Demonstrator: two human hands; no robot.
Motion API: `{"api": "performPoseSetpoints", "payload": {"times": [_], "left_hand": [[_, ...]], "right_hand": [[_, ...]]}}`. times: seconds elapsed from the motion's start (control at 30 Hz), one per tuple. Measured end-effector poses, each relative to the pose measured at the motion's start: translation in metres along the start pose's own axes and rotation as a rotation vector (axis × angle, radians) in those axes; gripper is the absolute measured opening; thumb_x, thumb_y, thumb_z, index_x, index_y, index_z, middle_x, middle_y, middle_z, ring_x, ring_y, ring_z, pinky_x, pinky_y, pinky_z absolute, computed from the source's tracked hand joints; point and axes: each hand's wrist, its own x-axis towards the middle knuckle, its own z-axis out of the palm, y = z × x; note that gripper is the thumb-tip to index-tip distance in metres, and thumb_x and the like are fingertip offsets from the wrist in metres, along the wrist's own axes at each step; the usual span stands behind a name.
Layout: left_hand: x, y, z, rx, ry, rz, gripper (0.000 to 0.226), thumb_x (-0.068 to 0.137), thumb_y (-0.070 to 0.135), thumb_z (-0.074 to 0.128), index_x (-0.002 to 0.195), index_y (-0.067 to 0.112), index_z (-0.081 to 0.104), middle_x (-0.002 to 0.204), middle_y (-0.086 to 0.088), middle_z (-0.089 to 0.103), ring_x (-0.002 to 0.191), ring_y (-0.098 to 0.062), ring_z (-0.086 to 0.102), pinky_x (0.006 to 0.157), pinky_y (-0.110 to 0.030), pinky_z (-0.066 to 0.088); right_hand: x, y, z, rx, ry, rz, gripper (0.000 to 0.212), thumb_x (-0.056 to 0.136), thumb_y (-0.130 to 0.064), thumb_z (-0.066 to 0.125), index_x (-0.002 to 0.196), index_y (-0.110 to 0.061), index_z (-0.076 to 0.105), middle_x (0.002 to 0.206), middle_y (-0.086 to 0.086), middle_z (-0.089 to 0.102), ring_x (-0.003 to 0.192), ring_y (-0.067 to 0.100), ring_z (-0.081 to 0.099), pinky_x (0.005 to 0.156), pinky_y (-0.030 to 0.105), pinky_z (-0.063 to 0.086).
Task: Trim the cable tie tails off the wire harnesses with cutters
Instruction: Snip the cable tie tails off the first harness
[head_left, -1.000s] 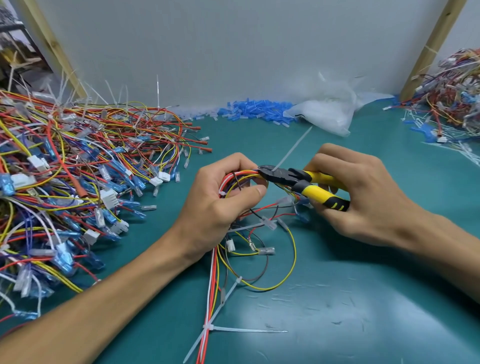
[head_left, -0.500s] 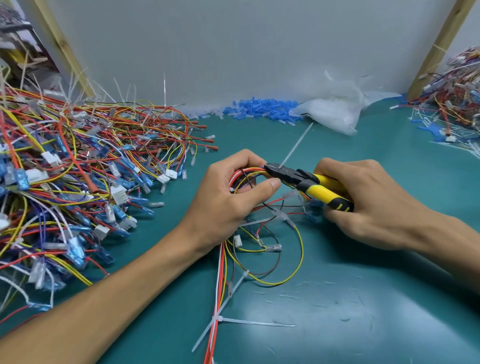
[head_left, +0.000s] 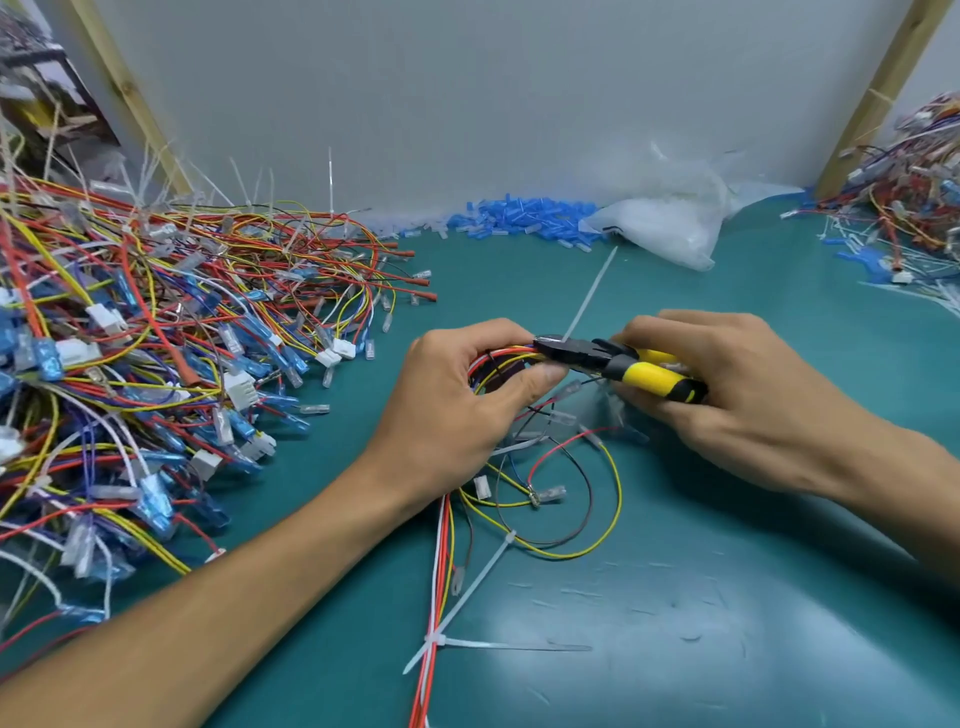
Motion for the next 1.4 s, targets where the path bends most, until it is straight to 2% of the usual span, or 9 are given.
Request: {"api": "performPoseSetpoints", "payload": {"times": [0.17,0.33,0.5,0.6,0.87,1.0,1.13,1.27,1.4], "left_hand": [[0.000,0.001,-0.002,0.036,0.044,0.005,0.005,0.092,0.008,0.077,0.091,0.013,0.078,0.069,0.014,0.064,0.065,0.003,0.055,0.064,-0.014,0.042],[0.000,0.003,-0.002,0.043,0.079,0.028,0.007,0.091,0.006,0.077,0.090,0.013,0.078,0.070,0.016,0.065,0.065,0.005,0.054,0.065,-0.011,0.041],[-0.001,0.003,-0.002,0.036,0.103,0.046,0.001,0.091,0.008,0.077,0.090,0.008,0.077,0.073,0.000,0.069,0.066,0.000,0.055,0.064,-0.015,0.043],[-0.001,0.005,-0.001,0.030,0.094,0.042,0.003,0.091,0.007,0.077,0.090,0.009,0.077,0.069,0.005,0.066,0.064,-0.002,0.054,0.062,-0.018,0.043],[-0.002,0.008,0.001,0.011,0.084,0.043,0.003,0.089,0.003,0.078,0.090,0.006,0.078,0.070,0.007,0.064,0.063,0.001,0.053,0.062,-0.014,0.042],[-0.003,0.006,0.000,-0.004,0.063,0.033,0.002,0.089,0.003,0.078,0.089,0.005,0.077,0.070,0.004,0.066,0.064,0.001,0.054,0.063,-0.015,0.043],[-0.002,0.007,0.002,-0.007,0.048,0.018,0.003,0.090,0.006,0.079,0.087,0.005,0.077,0.070,-0.008,0.067,0.063,-0.004,0.053,0.060,-0.021,0.044],[-0.003,0.005,-0.002,-0.051,-0.040,-0.016,0.007,0.092,0.008,0.075,0.087,0.004,0.073,0.066,0.004,0.057,0.062,-0.006,0.048,0.061,-0.017,0.039],[-0.004,0.009,-0.007,-0.103,-0.099,-0.011,0.016,0.095,0.016,0.062,0.089,0.004,0.070,0.071,-0.016,0.052,0.066,-0.018,0.044,0.063,-0.026,0.035]], "right_hand": [[0.000,-0.003,0.004,-0.029,0.020,-0.025,0.019,0.094,-0.043,0.062,0.089,-0.024,0.059,0.077,-0.007,0.055,0.071,0.019,0.053,0.062,0.045,0.046],[0.002,0.000,0.006,-0.011,0.051,-0.036,0.016,0.098,-0.042,0.065,0.100,-0.027,0.058,0.090,-0.013,0.051,0.079,0.013,0.052,0.068,0.032,0.043],[0.002,0.002,0.004,-0.042,0.096,-0.041,0.031,0.094,-0.047,0.062,0.114,-0.024,0.062,0.100,-0.011,0.050,0.087,0.008,0.053,0.075,0.027,0.045],[0.003,-0.001,0.003,-0.050,0.117,-0.049,0.037,0.094,-0.049,0.057,0.117,-0.020,0.063,0.101,-0.010,0.049,0.090,0.002,0.051,0.077,0.022,0.042],[0.002,-0.004,0.003,-0.057,0.126,-0.066,0.028,0.093,-0.040,0.058,0.107,-0.018,0.066,0.093,-0.002,0.050,0.077,0.023,0.051,0.069,0.033,0.044],[0.001,-0.005,0.002,-0.036,0.124,-0.072,0.015,0.092,-0.033,0.061,0.091,-0.018,0.062,0.081,-0.005,0.048,0.069,0.021,0.047,0.059,0.037,0.041],[-0.001,-0.007,-0.001,-0.041,0.125,-0.066,0.021,0.092,-0.036,0.059,0.082,-0.018,0.054,0.069,-0.005,0.046,0.063,0.021,0.041,0.053,0.037,0.036],[-0.005,-0.007,0.001,-0.028,0.057,-0.049,0.024,0.095,-0.032,0.063,0.083,-0.017,0.048,0.064,-0.004,0.043,0.060,0.022,0.037,0.053,0.040,0.034],[-0.005,-0.007,0.000,0.012,0.032,-0.018,0.026,0.093,-0.038,0.062,0.083,-0.022,0.045,0.058,-0.002,0.040,0.061,0.022,0.035,0.052,0.035,0.031]]}}
